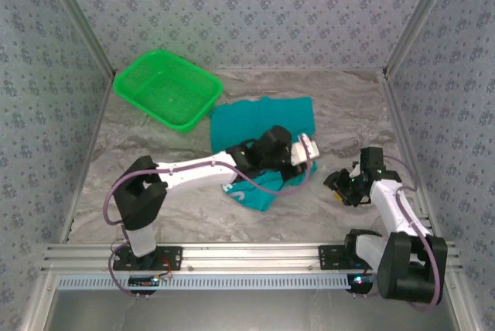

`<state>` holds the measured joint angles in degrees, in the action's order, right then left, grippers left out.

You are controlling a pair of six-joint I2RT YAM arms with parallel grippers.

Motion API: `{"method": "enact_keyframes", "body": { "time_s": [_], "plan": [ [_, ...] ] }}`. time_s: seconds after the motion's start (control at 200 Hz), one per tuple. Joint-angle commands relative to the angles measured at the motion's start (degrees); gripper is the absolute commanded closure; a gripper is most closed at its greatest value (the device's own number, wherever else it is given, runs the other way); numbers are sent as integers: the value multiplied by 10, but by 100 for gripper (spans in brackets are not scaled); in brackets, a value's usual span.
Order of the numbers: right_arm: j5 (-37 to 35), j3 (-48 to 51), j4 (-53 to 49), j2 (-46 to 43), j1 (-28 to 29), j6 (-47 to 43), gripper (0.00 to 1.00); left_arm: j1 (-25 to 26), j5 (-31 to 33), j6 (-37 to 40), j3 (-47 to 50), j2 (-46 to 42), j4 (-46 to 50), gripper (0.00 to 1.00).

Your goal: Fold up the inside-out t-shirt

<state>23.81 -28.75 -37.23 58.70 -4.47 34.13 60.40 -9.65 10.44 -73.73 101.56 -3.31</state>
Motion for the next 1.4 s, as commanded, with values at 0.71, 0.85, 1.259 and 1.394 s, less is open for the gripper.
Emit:
{"method": "enact_keyframes", "body": {
  "time_s": [0.71,0.85,1.259,1.394],
  "plan": [
    [-264,-96,217,120,636,343,28,-78,5,-155,11,0,-48,100],
    [-287,-113,235,153,667,372,30,-84,4,-153,6,6,-44,100],
    [-340,-113,236,198,661,397,88,-99,8,-158,-12,14,-29,100],
    [-379,-154,70,146,638,323,100,-125,82,-208,-44,-3,14,100]
  ]
}}
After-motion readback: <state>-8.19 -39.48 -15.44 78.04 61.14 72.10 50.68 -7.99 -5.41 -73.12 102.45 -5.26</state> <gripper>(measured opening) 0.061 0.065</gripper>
